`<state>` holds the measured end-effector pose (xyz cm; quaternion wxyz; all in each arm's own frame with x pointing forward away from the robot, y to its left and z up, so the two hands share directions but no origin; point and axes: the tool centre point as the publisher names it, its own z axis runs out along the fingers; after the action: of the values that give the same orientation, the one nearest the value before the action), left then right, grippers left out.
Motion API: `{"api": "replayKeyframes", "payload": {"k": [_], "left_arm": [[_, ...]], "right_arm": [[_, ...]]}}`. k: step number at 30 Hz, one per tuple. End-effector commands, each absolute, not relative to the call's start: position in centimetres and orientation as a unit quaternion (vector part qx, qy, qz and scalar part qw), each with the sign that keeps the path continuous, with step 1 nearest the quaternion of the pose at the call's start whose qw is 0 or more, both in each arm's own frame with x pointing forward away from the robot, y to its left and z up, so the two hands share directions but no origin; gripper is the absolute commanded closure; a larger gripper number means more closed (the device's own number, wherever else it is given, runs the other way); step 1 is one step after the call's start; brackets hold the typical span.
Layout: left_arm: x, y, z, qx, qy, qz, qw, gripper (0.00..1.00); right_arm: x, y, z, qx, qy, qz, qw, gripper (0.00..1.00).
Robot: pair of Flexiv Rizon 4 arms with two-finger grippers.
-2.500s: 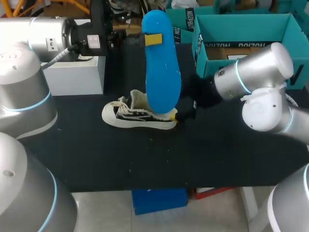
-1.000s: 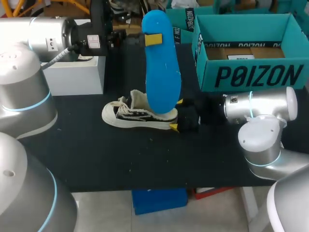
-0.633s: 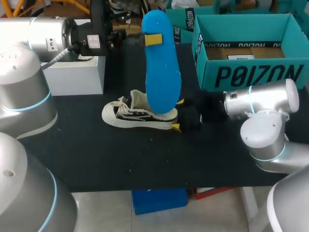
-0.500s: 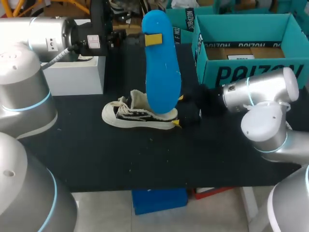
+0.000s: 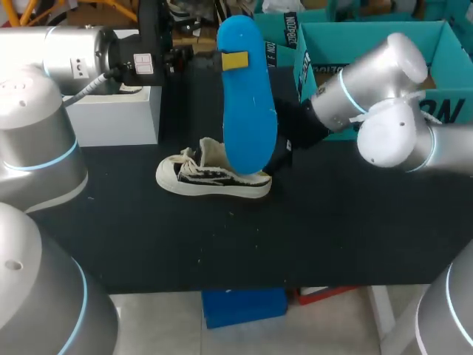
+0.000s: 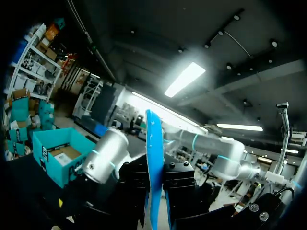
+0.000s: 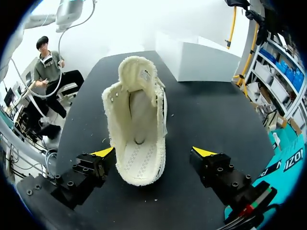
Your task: Take the shoe out of the shoebox, open the shoe tongue, remove and reinsert the insole, then place the shoe into the shoebox
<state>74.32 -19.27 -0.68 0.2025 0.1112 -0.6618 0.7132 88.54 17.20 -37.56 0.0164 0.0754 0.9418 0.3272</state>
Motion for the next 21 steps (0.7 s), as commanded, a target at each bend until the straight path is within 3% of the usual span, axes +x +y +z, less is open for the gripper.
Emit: {"api": "replayKeyframes", "payload": {"k": [1, 21], "left_arm": [[74.2, -19.4, -0.8, 0.113, -0.662, 0.714, 0.201, 1.0], [74.2, -19.4, -0.8, 0.113, -0.662, 0.714, 0.201, 1.0]], "right_arm": [[89.9, 19.4, -38.5, 0.075, 0.993, 0.086, -0.015, 0.0], [90.9, 23.3, -39.7, 0.066, 0.997, -0.013, -0.033, 0.0]]}}
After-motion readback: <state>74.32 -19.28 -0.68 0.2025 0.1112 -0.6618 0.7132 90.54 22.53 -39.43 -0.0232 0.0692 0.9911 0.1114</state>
